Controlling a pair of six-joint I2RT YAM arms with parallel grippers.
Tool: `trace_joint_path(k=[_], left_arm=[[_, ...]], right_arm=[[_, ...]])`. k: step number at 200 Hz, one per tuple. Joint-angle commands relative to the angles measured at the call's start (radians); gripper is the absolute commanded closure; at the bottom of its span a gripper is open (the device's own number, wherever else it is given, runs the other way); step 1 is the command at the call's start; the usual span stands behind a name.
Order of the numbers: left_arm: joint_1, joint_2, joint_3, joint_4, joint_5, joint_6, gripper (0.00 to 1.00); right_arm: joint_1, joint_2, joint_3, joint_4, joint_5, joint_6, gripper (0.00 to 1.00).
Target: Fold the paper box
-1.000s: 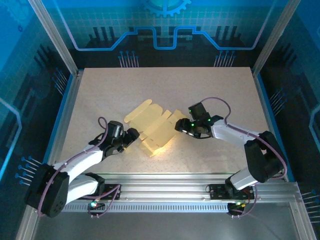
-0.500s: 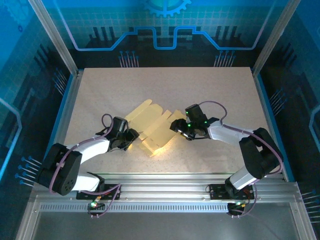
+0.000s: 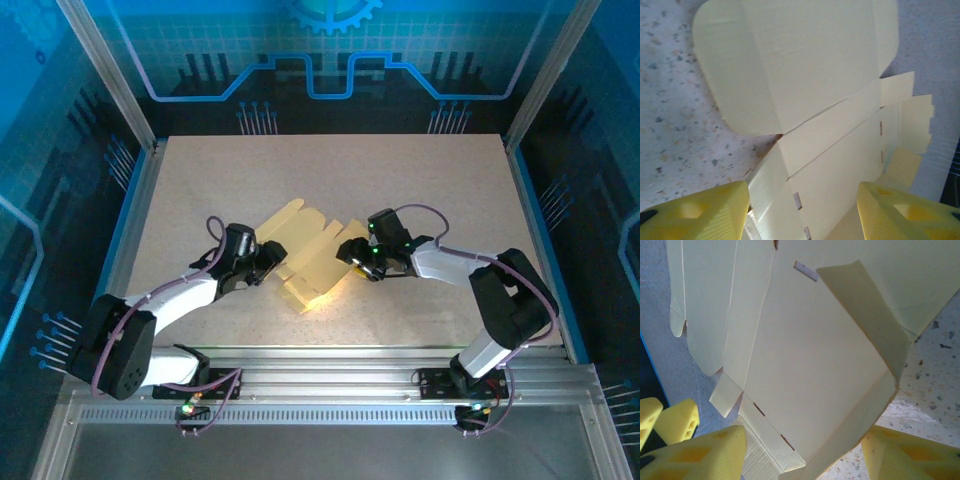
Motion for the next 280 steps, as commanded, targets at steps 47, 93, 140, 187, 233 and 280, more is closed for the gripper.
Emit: trace_joint_path(k=[47,93,140,187,233,280], left_arm=[[-0.002,0.086,-0.004,0.107,0.051,-0.068,0.44],[0.000,0.154,-0.003,0.152,0.063,-0.088,0.48],[-0.007,0.139,-0.032,0.140,0.046,-0.112,0.47],[0.005,-0.041,-0.060,-0.029,-0.058,-0.062,0.46],[0.007,0.029,-0.071,0.048,-0.013,-0.110,0.49],[0.005,0.127,-0.059,0.172,0.059,-0.140,0.61]], right_arm=[[0.009,0.001,-0.005,0.017,-0.026,0.010,0.37],[0.005,-0.007,-0.012,0.017,-0.028,0.013,0.37],[0.005,-0.010,-0.013,0.018,-0.027,0.015,0.38],[0.003,0.010,-0.011,0.030,-0.039,0.016,0.38],[0.000,0.007,-0.015,0.034,-0.047,0.018,0.38],[-0.003,-0.014,-0.033,0.038,-0.040,0.022,0.38]])
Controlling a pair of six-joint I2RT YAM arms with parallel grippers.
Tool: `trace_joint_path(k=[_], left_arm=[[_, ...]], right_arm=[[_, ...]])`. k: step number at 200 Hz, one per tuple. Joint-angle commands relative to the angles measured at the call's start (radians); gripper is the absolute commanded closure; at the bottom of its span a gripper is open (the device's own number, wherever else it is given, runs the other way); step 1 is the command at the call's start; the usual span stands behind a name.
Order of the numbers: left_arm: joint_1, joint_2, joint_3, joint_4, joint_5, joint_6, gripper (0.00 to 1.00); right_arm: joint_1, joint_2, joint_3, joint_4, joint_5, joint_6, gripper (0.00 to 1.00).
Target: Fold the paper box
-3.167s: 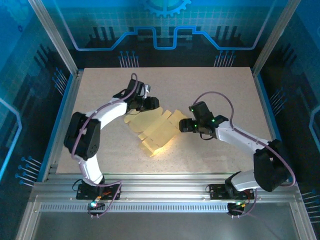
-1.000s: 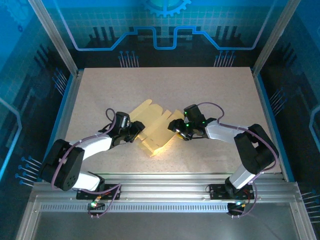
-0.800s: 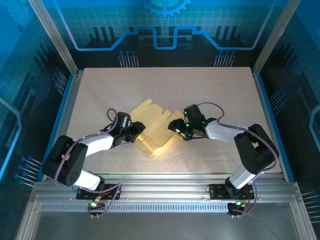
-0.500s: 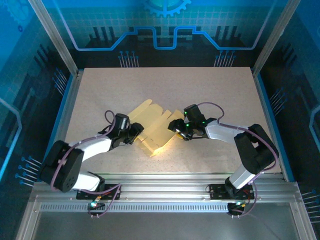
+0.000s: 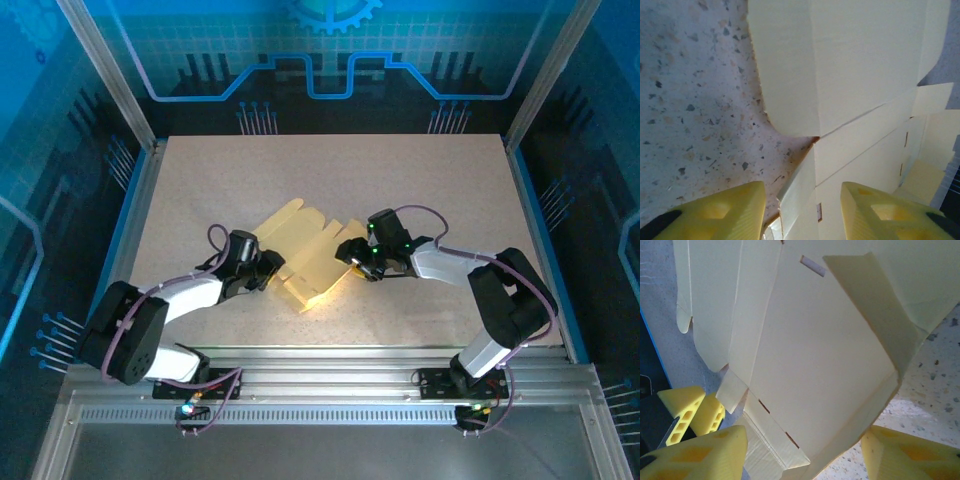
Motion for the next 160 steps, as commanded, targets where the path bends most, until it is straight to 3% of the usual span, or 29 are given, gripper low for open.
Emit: trace_joint_path(k=[1,119,160], left_arm=[[0.005,0.037,-0.004,0.077,0.052,-0.025,0.62],[0.005,0.093,-0.027,0.191,0.061,0.086,1.00],[0.003,0.055,-0.067,0.263,0.051,0.190,1.00]], right_arm=[[-0.003,-0.018,-0.020,0.006,-0.014,0.014,0.38],[-0.013,-0.025,-0.034,0.016,-0.022,0.017,0.38],[-0.024,-0.024,-0.032,0.016,-0.027,0.011,0.38]])
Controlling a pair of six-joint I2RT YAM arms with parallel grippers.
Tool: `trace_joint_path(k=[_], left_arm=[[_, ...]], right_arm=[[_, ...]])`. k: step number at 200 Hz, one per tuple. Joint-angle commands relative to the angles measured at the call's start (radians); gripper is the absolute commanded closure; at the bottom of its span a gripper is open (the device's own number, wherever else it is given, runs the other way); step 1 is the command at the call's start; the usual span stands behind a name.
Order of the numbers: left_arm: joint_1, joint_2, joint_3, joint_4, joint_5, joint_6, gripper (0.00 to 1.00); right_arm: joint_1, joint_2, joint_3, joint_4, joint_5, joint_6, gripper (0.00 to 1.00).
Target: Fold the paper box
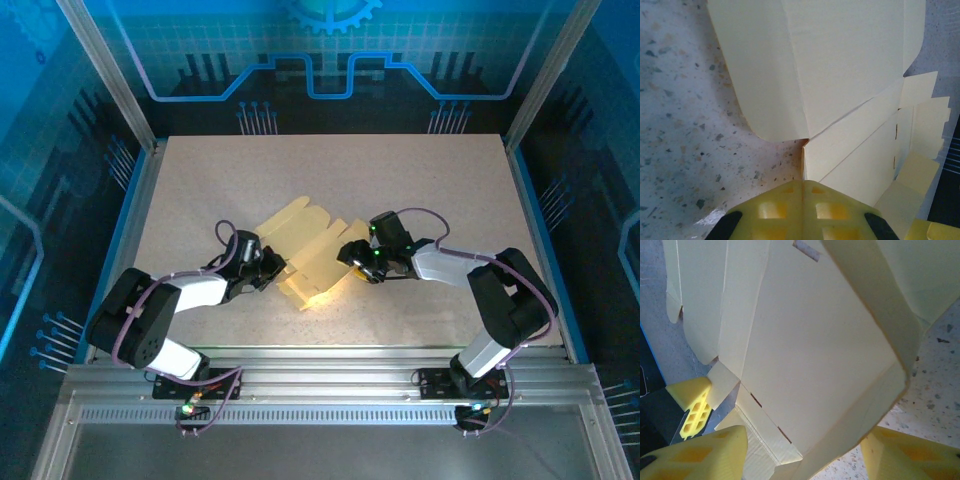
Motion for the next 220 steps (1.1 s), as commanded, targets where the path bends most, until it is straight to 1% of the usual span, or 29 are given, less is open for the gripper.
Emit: trace_joint_path(k=[1,19,37,53,80,107,146,199,220], left_arm=[[0.003,-0.028,-0.040,0.062,0.004,0.098,1.00],[-0.007,-0.067,-0.053,0.065,-0.016,0.189,1.00],[-0.024,-0.111,-0.075,0.077,-0.062,0.289,1.00],[-0.042,-0.144,-0.109,0.122,-0.096,0.380,1.00],[-0.060,-0.178,-0.155,0.179,-0.142,0.484,1.00],[-0.087,-0.190,-0.199,0.269,-0.178,0.583,1.00],[-0.153,-0.169,-0.233,0.360,-0.232,0.746,1.00],[-0.295,-0.109,-0.280,0.487,-0.359,0.962,1.00],[-0.332,-0.058,-0.311,0.594,-0.372,1.014,1.00]], right_arm=[[-0.013,-0.024,-0.011,0.005,-0.023,0.007,0.38],[-0.019,-0.020,-0.007,0.006,-0.029,0.004,0.38],[-0.026,-0.014,-0.003,0.011,-0.034,0.002,0.38],[-0.029,-0.006,0.002,0.017,-0.040,-0.001,0.38],[-0.029,0.011,0.007,0.031,-0.051,0.001,0.38],[-0.030,0.028,0.005,0.057,-0.062,0.008,0.38],[-0.030,0.041,0.001,0.082,-0.070,0.011,0.39],[-0.042,0.050,0.015,0.083,-0.072,0.011,0.39],[-0.048,0.059,0.031,0.081,-0.074,0.010,0.39]])
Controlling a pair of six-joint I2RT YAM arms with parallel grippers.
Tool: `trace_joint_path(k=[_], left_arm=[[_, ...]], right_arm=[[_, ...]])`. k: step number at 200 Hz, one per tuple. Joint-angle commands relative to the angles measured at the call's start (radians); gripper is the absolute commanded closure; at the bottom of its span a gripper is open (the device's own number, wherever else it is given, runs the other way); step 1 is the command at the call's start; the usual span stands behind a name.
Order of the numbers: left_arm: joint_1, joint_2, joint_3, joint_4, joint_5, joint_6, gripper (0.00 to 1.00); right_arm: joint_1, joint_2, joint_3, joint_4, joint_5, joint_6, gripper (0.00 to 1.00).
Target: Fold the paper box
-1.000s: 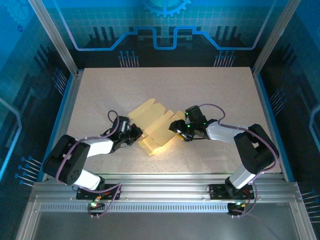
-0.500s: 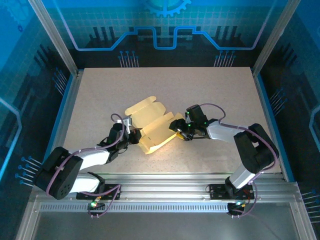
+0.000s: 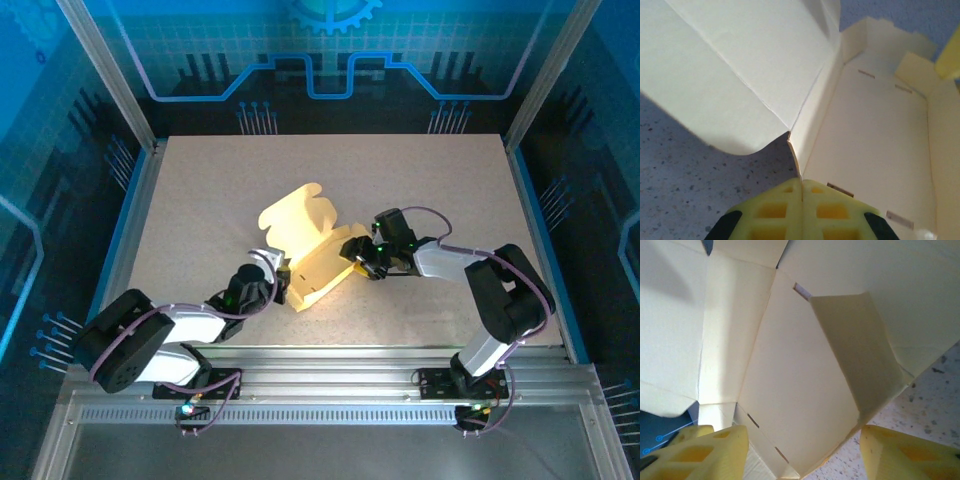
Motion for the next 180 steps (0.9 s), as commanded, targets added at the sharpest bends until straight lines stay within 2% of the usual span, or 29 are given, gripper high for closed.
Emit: trace_joint_path(k=[1,51,71,94,152,180], left_arm=[[-0.054,0.056,-0.038,0.146,-0.004,0.137,1.00],[-0.160,0.253,-0.072,0.401,-0.074,0.269,1.00],[-0.179,0.387,-0.104,0.618,-0.086,0.311,1.00],[-0.186,0.448,-0.084,0.621,-0.091,0.292,1.00],[-0.185,0.462,-0.061,0.620,-0.100,0.272,1.00],[-0.185,0.473,-0.060,0.620,-0.114,0.278,1.00]], right_arm=[[-0.004,0.027,0.033,0.030,-0.027,0.009,0.39],[-0.023,0.043,0.061,0.006,-0.020,-0.010,0.39],[-0.029,0.050,0.068,0.000,-0.020,-0.015,0.39],[-0.034,0.054,0.069,-0.006,-0.021,-0.018,0.39],[-0.040,0.052,0.075,-0.030,-0.012,-0.034,0.39],[-0.047,0.024,0.075,-0.088,0.024,-0.081,0.32]])
